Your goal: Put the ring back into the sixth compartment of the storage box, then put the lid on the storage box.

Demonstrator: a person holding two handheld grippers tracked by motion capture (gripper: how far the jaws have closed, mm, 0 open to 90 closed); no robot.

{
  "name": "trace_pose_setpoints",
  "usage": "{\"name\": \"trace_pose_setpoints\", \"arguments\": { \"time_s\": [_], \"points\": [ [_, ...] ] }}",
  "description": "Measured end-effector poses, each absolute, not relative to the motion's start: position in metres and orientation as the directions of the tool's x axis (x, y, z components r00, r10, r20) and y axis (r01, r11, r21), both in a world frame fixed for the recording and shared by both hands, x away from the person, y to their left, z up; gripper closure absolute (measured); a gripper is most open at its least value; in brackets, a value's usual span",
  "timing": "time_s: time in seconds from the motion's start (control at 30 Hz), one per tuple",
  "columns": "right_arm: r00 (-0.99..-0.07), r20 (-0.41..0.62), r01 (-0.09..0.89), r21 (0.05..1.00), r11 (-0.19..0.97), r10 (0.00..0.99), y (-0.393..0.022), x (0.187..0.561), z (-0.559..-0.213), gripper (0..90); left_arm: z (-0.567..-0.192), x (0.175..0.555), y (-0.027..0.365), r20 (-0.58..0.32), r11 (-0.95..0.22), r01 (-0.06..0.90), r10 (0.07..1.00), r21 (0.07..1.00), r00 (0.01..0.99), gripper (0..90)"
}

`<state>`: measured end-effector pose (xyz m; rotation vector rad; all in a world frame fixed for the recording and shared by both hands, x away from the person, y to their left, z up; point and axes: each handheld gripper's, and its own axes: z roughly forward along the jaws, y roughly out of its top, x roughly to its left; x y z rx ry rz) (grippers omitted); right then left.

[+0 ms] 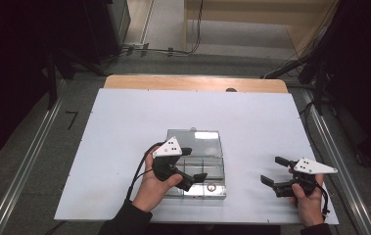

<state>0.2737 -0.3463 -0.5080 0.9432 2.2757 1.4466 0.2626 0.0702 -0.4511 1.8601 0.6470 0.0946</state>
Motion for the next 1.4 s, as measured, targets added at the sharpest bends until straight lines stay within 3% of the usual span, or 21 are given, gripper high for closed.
{"name": "trace_pose_setpoints", "arguments": {
  "time_s": [1.4],
  "points": [
    [-0.771,0.091,0.365,0.875,0.319,0.630,-0.336,0.268,-0.498,0.0,-0.455,0.294,0.138,-0.287,-0.133,0.472,0.641,0.872,0.712,0.0]
  ]
}}
